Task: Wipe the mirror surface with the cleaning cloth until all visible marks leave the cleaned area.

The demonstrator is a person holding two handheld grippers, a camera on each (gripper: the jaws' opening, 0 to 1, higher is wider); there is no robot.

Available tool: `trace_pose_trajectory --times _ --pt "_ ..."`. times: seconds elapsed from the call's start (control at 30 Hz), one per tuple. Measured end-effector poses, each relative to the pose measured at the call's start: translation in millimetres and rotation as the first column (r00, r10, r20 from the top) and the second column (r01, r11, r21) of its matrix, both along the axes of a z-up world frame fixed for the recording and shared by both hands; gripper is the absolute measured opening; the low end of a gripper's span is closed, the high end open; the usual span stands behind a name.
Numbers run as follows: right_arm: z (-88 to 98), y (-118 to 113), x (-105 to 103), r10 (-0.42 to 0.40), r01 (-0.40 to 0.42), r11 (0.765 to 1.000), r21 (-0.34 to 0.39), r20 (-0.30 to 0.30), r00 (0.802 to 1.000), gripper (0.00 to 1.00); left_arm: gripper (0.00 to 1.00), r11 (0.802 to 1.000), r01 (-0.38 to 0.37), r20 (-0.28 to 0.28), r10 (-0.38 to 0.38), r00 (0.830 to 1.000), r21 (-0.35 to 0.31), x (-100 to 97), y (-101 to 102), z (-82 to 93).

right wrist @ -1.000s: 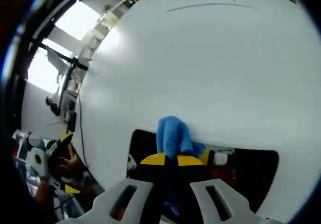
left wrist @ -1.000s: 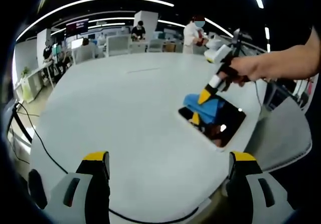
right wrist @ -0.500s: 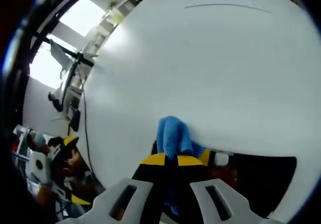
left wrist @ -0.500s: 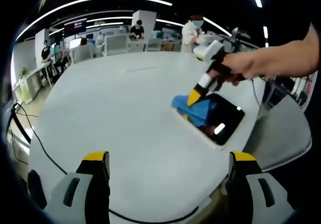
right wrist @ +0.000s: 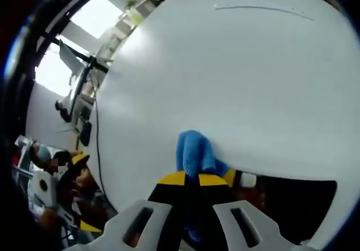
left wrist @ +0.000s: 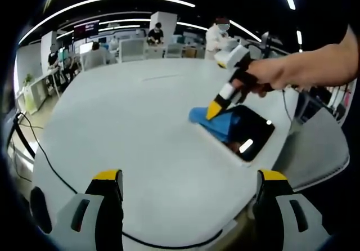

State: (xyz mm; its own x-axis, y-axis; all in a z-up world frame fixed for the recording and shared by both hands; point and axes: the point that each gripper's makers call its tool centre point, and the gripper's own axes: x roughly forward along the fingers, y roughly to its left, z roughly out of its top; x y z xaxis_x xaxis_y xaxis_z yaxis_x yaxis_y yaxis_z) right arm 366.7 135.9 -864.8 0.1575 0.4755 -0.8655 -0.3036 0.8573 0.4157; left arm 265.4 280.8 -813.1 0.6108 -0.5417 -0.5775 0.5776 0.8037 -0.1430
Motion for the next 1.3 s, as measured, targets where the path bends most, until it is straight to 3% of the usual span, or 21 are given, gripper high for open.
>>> trace_pose_trajectory --times 1.3 --pt "0.0 -1 -46 0.1 -0.1 0.995 0.012 -0.023 0.995 0.0 0.99 1.0 0.012 0.024 -0.012 1.0 0.008 -2.5 -10 9.1"
